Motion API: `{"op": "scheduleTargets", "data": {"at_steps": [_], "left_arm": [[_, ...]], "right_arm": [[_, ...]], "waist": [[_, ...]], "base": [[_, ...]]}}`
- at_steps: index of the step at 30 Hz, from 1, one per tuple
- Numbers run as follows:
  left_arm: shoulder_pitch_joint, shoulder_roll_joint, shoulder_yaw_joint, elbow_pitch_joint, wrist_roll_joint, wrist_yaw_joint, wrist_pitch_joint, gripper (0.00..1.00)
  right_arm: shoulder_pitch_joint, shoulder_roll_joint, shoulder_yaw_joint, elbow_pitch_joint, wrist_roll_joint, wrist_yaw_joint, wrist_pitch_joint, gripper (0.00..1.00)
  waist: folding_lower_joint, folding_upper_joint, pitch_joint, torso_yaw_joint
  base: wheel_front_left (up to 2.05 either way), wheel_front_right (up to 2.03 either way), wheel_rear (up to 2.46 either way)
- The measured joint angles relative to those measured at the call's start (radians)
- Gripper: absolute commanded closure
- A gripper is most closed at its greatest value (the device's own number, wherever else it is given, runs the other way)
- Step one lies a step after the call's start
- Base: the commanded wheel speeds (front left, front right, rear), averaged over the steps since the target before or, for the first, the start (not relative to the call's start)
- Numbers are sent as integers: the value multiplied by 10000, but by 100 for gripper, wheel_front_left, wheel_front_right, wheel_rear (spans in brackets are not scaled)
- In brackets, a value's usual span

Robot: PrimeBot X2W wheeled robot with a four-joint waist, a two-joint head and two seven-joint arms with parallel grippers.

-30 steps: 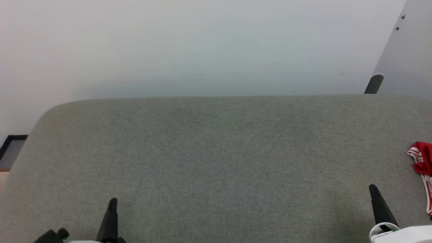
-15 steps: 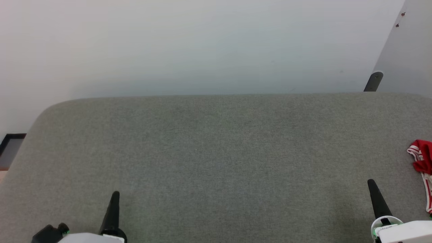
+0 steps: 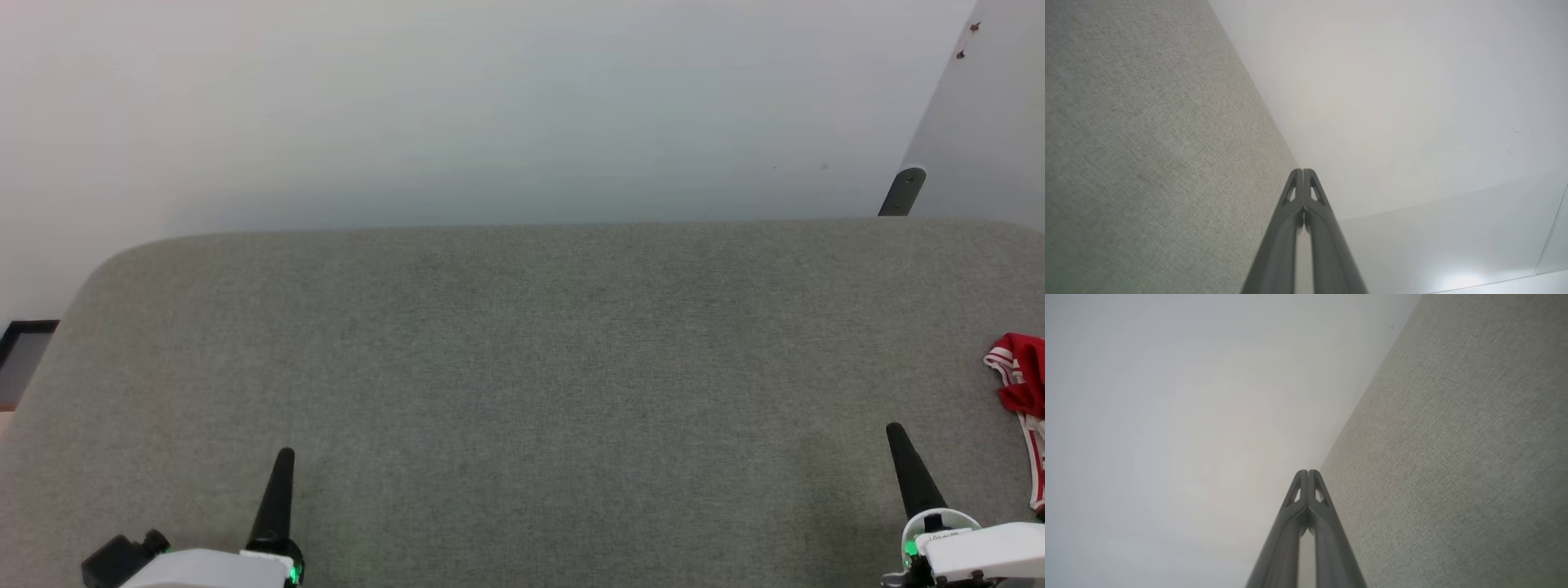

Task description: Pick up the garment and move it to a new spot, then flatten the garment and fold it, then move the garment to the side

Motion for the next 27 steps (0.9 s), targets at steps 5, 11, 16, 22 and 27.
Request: {"op": "scheduleTargets", "data": {"at_steps": [5, 11, 16, 22, 27], "left_arm": [[-140, -21, 25, 33, -416, 0, 104, 100], [-257, -54, 52, 81, -892, 0, 247, 100], [-351, -77, 73, 128, -1287, 0, 355, 100], [-495, -105, 98, 178, -1741, 0, 481, 100], [-567, -132, 115, 222, -2079, 0, 598, 100]], "right_arm": [[-110, 19, -17, 88, 420, 0, 81, 100], [-171, 35, -36, 184, 871, 0, 128, 100], [-312, 56, -48, 255, 1308, -2, 180, 100], [-408, 67, -63, 347, 1779, -2, 251, 100], [-510, 79, -77, 426, 2082, -4, 282, 100]], "waist": [[0, 0, 31, -15], [0, -1, 69, -31], [0, 0, 101, -46], [0, 0, 138, -63], [0, 0, 169, -77]], "base": [[0, 0, 0], [0, 0, 0], [0, 0, 0], [0, 0, 0], [0, 0, 0]]}}
